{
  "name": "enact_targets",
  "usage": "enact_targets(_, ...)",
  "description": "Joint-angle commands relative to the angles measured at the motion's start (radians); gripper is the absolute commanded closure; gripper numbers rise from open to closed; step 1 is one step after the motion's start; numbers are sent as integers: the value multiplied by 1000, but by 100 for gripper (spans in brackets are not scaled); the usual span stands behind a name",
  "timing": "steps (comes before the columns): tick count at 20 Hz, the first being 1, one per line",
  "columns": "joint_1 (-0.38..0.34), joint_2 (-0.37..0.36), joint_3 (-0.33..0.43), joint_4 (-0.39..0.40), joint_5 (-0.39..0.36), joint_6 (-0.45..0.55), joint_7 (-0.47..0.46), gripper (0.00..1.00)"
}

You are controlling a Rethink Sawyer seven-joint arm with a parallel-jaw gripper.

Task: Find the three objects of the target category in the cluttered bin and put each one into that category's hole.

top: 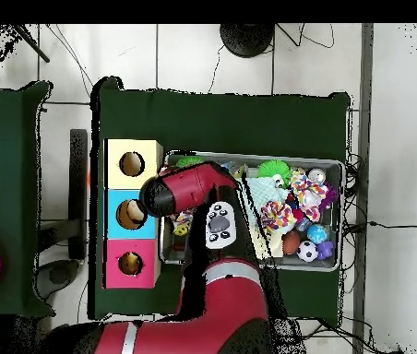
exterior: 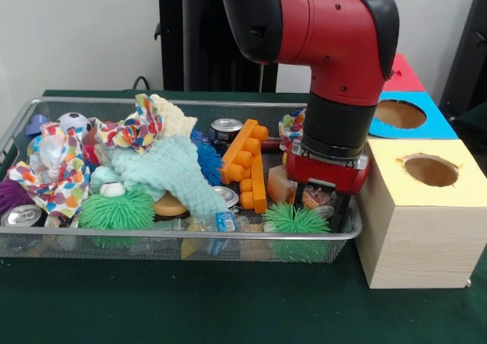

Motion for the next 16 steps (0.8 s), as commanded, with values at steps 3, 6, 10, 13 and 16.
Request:
enact_targets(3, 68, 146, -7, -68, -95, -77, -12, 0)
enact_targets(6, 74, 162, -19, -88, -111, -92, -23, 0)
enact_targets(10, 70, 155, -19, -75, -109, -83, -28, 0)
enact_targets(13, 46, 144, 14, -55, -88, -53, -44, 100)
enact_targets(16, 25, 128, 45, -41, -58, 6, -65, 100)
